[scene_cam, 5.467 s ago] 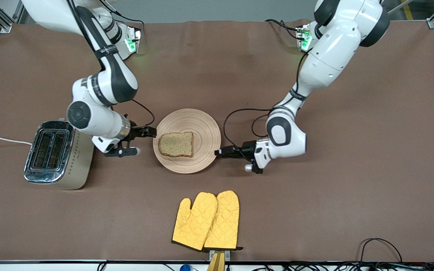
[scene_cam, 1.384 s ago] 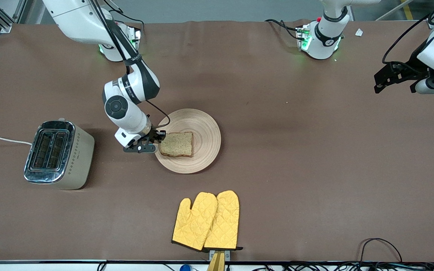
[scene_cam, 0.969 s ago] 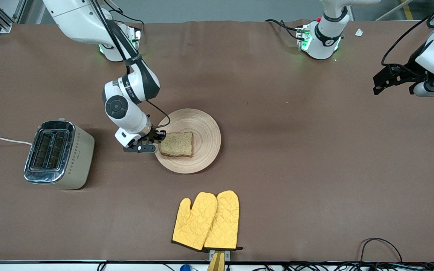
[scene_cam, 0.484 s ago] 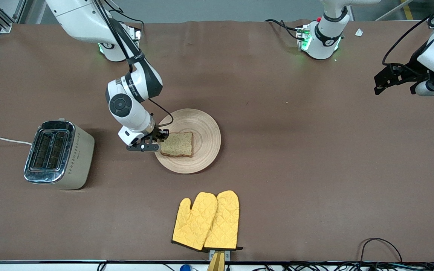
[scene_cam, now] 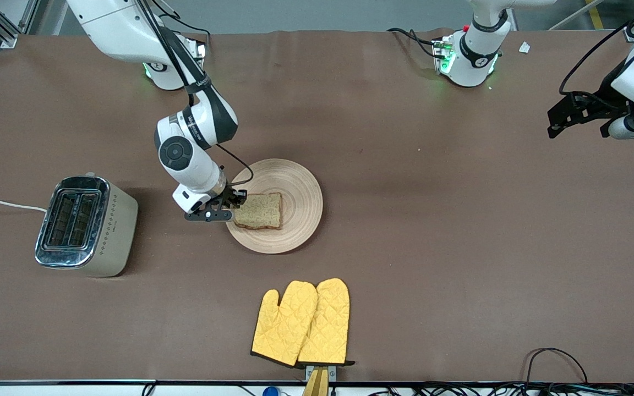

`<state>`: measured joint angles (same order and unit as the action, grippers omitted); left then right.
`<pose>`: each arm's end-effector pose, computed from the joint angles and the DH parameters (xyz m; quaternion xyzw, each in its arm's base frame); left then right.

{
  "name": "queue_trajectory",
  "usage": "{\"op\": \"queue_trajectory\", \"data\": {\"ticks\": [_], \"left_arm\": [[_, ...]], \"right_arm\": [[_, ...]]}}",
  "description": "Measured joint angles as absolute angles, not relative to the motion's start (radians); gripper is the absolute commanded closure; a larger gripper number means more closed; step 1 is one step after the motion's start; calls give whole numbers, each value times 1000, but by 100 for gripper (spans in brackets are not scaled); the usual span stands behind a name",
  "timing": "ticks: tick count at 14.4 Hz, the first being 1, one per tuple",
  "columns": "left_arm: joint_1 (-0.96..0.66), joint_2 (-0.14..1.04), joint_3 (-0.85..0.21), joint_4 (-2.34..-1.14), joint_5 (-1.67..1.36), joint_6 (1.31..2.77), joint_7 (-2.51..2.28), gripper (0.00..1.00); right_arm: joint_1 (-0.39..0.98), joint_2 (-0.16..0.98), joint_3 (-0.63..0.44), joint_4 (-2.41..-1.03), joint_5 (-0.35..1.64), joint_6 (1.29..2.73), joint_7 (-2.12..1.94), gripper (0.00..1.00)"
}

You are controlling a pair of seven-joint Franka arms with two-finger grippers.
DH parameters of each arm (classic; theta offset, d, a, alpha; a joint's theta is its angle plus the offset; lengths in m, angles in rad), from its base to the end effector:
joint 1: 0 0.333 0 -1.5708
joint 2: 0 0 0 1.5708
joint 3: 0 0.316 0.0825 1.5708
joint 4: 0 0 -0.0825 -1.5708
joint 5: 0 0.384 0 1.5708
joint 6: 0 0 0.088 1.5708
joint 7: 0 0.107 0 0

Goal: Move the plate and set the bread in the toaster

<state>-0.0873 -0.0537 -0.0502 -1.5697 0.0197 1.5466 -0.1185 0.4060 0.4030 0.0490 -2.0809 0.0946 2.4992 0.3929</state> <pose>0.5307 -0.0721 0.6521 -0.9998 0.0091 -0.0166 0.0092 0.5300 0.2582 0.2325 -0.9992 0.0086 0.0088 0.0379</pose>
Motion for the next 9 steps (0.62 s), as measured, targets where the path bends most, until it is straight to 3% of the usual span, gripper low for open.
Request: {"op": "queue_trajectory", "data": {"ticks": [9], "left_arm": [[-93,-42,-53,-1559,20,1547,-121,0]], "right_arm": [[406,403,46,-2088,95,2502,395,70]]}}
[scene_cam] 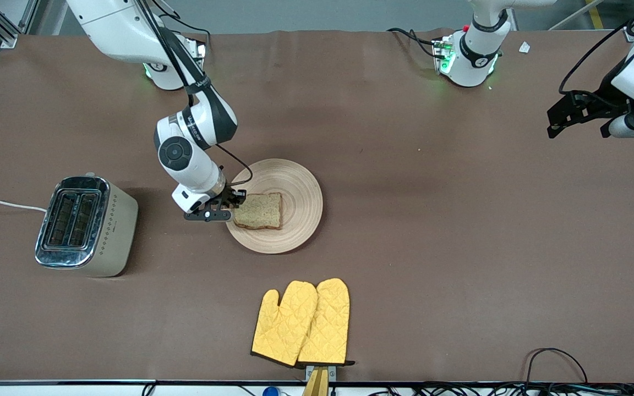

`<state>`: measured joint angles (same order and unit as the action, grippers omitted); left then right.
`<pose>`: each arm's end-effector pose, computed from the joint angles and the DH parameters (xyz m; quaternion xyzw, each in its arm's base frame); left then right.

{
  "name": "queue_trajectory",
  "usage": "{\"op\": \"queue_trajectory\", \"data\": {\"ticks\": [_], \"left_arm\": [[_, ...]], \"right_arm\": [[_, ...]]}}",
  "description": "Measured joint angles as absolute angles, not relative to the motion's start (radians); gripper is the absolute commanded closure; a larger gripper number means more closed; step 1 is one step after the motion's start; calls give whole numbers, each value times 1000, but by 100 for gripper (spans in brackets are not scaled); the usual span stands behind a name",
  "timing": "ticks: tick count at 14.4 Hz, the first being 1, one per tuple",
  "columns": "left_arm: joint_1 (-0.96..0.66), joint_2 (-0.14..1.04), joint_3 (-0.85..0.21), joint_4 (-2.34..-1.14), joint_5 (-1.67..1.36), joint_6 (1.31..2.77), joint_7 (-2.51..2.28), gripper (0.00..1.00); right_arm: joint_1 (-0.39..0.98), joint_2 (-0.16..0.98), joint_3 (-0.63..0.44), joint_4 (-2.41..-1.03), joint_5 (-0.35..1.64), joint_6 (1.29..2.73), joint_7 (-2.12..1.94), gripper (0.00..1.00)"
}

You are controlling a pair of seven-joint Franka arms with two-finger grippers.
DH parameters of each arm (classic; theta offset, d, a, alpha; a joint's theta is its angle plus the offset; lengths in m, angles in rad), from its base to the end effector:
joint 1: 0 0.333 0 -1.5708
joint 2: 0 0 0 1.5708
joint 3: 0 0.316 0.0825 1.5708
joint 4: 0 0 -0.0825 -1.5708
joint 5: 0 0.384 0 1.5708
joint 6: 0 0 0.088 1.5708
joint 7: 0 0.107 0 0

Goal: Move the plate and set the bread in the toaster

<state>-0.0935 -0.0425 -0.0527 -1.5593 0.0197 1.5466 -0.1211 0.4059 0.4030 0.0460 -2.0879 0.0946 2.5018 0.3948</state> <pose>0.5336 -0.0771 0.6510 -0.9998 0.0122 -0.0162 0.0089 0.5287 0.2556 0.2299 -0.9992 0.0111 0.0105 0.0363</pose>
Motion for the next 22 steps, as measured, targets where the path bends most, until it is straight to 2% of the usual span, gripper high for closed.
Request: {"op": "queue_trajectory", "data": {"ticks": [3,8,17,22], "left_arm": [[-94,-31,-61,-1559,20,1548,-122,0],[-93,-30,-63,-1554,20,1548,-122,0],[-90,-30,-62,-1554,20,1549,-122,0],[-82,-30,-62,-1554,20,1549,-121,0]], "right_arm": [[406,403,46,-2088,95,2502,396,76],[406,403,46,-2088,95,2503,397,78],[406,403,47,-2091,95,2517,399,76],[406,403,47,-2119,95,2570,399,76]]}}
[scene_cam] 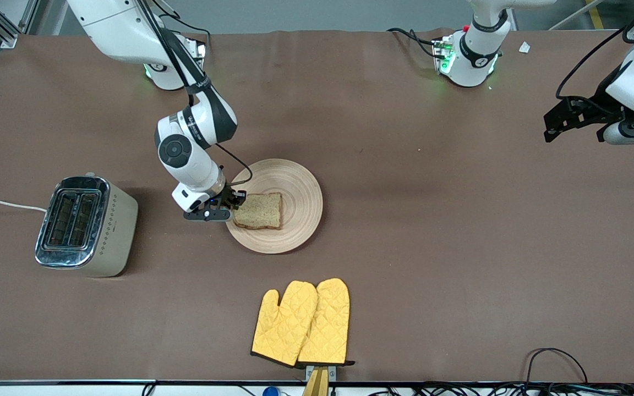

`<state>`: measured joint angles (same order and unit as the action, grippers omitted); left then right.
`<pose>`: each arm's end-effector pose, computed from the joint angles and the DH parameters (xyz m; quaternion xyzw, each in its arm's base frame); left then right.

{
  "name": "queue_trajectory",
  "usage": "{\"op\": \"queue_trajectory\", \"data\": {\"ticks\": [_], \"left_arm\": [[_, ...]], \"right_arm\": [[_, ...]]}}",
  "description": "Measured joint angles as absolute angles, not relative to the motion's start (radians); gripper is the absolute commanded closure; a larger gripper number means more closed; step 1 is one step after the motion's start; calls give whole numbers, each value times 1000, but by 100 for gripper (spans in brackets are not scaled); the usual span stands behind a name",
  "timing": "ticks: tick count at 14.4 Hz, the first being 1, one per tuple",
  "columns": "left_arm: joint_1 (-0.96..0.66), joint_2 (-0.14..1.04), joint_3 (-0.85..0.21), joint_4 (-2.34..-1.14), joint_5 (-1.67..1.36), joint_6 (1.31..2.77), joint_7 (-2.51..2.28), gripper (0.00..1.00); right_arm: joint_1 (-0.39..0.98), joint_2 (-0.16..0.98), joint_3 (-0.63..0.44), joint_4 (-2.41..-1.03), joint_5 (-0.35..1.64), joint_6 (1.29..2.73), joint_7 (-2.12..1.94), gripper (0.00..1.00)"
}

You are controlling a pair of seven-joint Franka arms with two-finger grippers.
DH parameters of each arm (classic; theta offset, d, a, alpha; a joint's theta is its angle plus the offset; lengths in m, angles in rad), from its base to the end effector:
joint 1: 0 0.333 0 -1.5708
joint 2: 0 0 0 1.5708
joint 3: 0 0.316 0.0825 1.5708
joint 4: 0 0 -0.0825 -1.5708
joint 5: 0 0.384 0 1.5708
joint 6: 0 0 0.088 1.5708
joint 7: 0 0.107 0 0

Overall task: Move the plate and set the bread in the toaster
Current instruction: 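Lift the bread slice off the plate with the right gripper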

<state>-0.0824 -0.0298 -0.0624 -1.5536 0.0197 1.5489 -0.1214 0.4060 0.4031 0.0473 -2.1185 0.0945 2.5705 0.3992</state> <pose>0.5380 -0.0769 0.6470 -0.9998 0.0114 -0.0138 0.0090 0.5251 0.2539 0.2243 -0.9990 0.0142 -0.0074 0.0426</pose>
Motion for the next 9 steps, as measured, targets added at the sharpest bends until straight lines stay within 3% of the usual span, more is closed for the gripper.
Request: {"op": "queue_trajectory", "data": {"ticks": [3,9], "left_arm": [[-80,-30,-62,-1554,20,1549,-121,0],[-78,-30,-62,-1554,20,1549,-121,0]], "right_arm": [[406,403,48,-2120,95,2574,399,78],[410,403,50,-2131,94,2602,400,95]]}}
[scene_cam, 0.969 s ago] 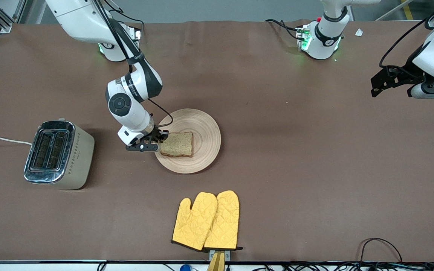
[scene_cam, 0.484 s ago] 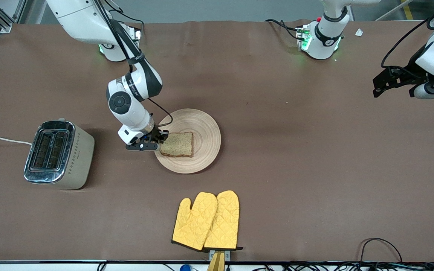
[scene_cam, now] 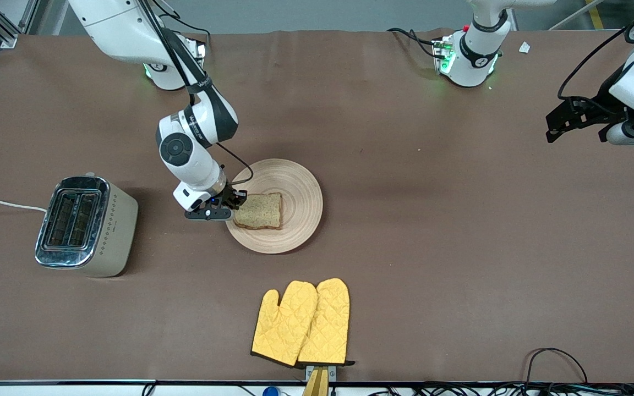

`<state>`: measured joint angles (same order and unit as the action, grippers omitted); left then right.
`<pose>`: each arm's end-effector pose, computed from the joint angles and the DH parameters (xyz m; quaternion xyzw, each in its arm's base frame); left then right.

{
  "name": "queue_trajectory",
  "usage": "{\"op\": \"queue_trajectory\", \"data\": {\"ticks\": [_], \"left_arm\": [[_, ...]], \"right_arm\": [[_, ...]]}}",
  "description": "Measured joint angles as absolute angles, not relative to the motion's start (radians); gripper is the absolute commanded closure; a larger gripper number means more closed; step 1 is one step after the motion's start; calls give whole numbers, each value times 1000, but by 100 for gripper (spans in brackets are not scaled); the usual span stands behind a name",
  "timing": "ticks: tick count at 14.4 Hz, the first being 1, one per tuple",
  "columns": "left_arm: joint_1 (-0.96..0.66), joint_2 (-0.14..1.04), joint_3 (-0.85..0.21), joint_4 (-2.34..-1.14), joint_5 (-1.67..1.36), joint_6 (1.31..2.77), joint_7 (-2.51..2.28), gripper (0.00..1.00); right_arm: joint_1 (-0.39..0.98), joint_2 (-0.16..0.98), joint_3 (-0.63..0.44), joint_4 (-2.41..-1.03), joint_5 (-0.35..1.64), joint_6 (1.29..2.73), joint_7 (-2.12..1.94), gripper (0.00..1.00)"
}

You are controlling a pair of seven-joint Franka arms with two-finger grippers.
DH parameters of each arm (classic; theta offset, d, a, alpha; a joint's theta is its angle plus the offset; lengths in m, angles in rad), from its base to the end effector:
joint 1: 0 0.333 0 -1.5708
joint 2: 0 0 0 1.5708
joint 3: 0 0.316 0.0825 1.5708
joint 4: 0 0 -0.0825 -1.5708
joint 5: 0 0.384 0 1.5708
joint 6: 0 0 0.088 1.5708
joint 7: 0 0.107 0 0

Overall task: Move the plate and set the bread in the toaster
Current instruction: 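Lift the bread slice off the plate with the right gripper, then carry the bread with the right gripper above the toaster slot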

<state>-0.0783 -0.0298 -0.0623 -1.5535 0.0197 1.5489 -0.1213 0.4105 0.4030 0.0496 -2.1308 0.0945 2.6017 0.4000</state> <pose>0.5383 -0.0746 0.6470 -0.9998 0.0093 -0.0139 0.0090 0.5223 0.2565 0.2226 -0.9987 0.0120 -0.0160 0.0462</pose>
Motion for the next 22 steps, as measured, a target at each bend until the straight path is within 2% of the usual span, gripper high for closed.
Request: {"op": "queue_trajectory", "data": {"ticks": [3,8,12,19,22], "left_arm": [[-78,-30,-62,-1554,20,1549,-121,0],[-80,-29,-62,-1554,20,1549,-121,0],[-80,-29,-62,-1554,20,1549,-121,0],[-79,-29,-62,-1553,20,1549,-121,0],[-79,-29,-62,-1553,20,1549,-121,0]], "right_arm": [[412,403,51,-2146,94,2631,400,99],[412,402,50,-2144,94,2613,401,100],[412,390,46,-2089,94,2438,403,100],[410,316,28,-2033,93,2298,403,100],[409,278,7,-1990,31,2222,403,100]]}}
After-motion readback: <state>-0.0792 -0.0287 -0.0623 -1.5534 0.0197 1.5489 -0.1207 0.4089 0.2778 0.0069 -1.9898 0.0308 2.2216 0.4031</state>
